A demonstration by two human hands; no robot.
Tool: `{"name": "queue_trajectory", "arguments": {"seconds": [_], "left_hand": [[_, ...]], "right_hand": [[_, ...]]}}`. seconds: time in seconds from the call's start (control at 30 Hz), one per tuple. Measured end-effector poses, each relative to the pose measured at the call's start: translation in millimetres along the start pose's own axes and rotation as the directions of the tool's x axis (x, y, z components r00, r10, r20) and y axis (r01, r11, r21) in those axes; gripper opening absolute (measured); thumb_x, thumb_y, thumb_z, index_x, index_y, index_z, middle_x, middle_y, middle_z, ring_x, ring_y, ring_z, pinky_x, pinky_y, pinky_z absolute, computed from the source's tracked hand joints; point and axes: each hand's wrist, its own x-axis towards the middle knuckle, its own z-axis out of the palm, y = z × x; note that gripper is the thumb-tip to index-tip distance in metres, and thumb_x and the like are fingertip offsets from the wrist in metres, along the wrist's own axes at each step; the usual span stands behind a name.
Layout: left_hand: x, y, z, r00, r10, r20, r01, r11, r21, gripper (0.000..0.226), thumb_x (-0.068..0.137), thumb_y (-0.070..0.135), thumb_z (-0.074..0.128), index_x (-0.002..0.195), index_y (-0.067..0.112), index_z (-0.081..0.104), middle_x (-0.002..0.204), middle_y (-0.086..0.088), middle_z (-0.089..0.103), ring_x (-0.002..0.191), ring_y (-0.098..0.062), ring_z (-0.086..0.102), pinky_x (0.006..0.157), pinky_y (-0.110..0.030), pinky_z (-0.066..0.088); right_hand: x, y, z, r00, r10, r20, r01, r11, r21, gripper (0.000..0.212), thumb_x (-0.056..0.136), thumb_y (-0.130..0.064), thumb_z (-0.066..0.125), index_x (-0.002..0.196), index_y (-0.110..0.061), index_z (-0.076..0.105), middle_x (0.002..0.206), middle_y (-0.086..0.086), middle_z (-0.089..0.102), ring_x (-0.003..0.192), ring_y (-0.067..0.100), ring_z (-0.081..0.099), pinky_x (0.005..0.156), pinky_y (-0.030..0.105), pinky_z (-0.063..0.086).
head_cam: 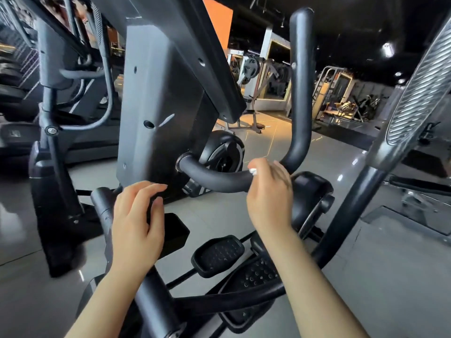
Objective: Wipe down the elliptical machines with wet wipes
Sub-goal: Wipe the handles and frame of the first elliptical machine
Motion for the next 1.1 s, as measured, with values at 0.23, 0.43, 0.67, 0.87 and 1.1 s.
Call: {"name": "queue_trajectory", "arguments": {"seconds": [0.23, 0.43, 0.67, 0.87, 1.1], "left_hand": [[-6.6, 1.5, -11.3, 0.998, -0.024, -0.055, 0.020, 0.997, -0.076, 0.028, 0.092, 0.009, 0.046, 0.112, 0.005, 0.065, 0.109, 0.009, 0.052, 0.105, -0.014, 0.048, 0.094, -0.034, 0.042], [-18.1, -9.2, -16.4, 0.989, -0.143, -0.029, 0.140, 0.987, -0.081, 0.034, 0.092, 0.028, 0.043, 0.112, 0.010, 0.065, 0.112, 0.006, 0.053, 0.103, -0.024, 0.057, 0.097, -0.029, 0.043], [-5.2, 41.3, 32.0, 0.993, 0.114, 0.037, -0.106, 0.977, -0.183, 0.029, 0.094, 0.022, 0.045, 0.110, 0.008, 0.065, 0.111, 0.015, 0.051, 0.104, -0.016, 0.055, 0.089, -0.030, 0.043], [-2.6, 106.3, 91.0, 0.931, 0.362, 0.042, -0.333, 0.891, -0.309, 0.020, 0.096, 0.018, 0.048, 0.112, 0.017, 0.060, 0.106, 0.008, 0.056, 0.099, -0.009, 0.052, 0.089, -0.022, 0.039], [-69.3, 215.1, 195.1, 0.778, 0.605, 0.170, -0.451, 0.725, -0.521, 0.018, 0.090, 0.016, 0.055, 0.106, 0.015, 0.064, 0.106, 0.000, 0.063, 0.091, -0.022, 0.062, 0.070, -0.038, 0.049]], "right_hand": [[-13.2, -92.8, 22.9, 0.984, -0.100, 0.147, 0.028, 0.903, 0.429, 0.023, 0.080, 0.011, 0.052, 0.096, -0.001, 0.065, 0.090, 0.010, 0.068, 0.086, 0.028, 0.063, 0.075, 0.039, 0.051], [-37.1, -75.9, -12.0, 0.934, 0.148, 0.326, -0.341, 0.645, 0.684, 0.024, 0.096, -0.005, 0.042, 0.106, -0.011, 0.063, 0.102, -0.005, 0.072, 0.096, 0.005, 0.065, 0.085, 0.017, 0.048], [-40.0, -7.2, -94.3, 0.870, 0.464, 0.167, -0.468, 0.671, 0.575, 0.021, 0.087, -0.016, 0.047, 0.098, -0.031, 0.058, 0.095, -0.029, 0.064, 0.090, -0.004, 0.061, 0.074, 0.007, 0.043], [-37.5, 53.0, -148.0, 0.868, 0.483, -0.113, -0.372, 0.785, 0.495, 0.026, 0.093, -0.011, 0.046, 0.103, -0.030, 0.059, 0.100, -0.037, 0.063, 0.096, -0.015, 0.058, 0.082, 0.001, 0.039], [-67.9, 184.3, -169.8, 0.719, 0.681, -0.136, -0.573, 0.692, 0.439, 0.024, 0.090, -0.015, 0.045, 0.096, -0.034, 0.059, 0.091, -0.036, 0.063, 0.086, -0.014, 0.057, 0.075, 0.003, 0.040]]}}
